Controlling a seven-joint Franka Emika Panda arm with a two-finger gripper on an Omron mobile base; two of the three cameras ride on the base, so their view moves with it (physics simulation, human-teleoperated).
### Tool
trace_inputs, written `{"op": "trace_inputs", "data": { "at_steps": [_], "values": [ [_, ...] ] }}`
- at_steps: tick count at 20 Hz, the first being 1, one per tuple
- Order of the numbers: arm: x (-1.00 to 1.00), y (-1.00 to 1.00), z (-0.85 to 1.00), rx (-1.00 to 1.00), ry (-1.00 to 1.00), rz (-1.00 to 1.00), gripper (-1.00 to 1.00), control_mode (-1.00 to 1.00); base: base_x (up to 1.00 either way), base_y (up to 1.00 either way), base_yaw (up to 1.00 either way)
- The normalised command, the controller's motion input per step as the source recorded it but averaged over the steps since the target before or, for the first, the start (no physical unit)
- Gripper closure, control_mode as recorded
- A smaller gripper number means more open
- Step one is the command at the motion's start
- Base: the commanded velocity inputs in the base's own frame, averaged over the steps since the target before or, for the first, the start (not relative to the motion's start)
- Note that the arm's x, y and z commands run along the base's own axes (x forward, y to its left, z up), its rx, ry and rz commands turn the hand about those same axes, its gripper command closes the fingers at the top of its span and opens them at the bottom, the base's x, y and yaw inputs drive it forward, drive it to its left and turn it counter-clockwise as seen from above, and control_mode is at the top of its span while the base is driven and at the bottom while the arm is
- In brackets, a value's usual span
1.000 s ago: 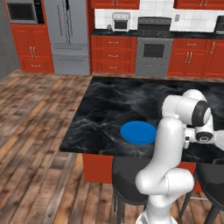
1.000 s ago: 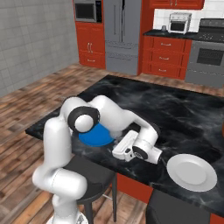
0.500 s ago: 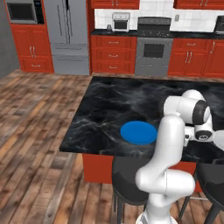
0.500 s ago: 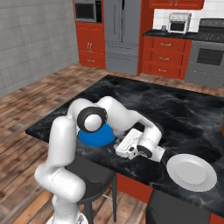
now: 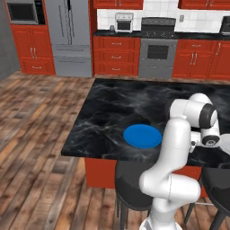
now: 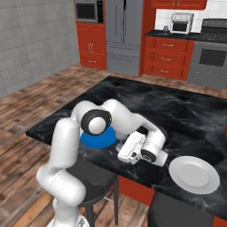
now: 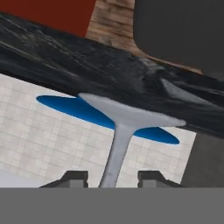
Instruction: Retrieve the wine glasses from the counter and place one next to each plate.
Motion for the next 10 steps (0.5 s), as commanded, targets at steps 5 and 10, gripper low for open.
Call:
{"op": "trace_inputs", "data": {
  "at_steps": [5, 10],
  "values": [
    [0.00, 0.00, 0.01, 0.00, 0.00, 0.00, -1.00, -1.00, 0.00, 0.00, 0.00],
    [-0.01, 0.00, 0.14, 0.00, 0.00, 0.00, -1.00, -1.00, 0.00, 0.00, 0.00]
  ]
}}
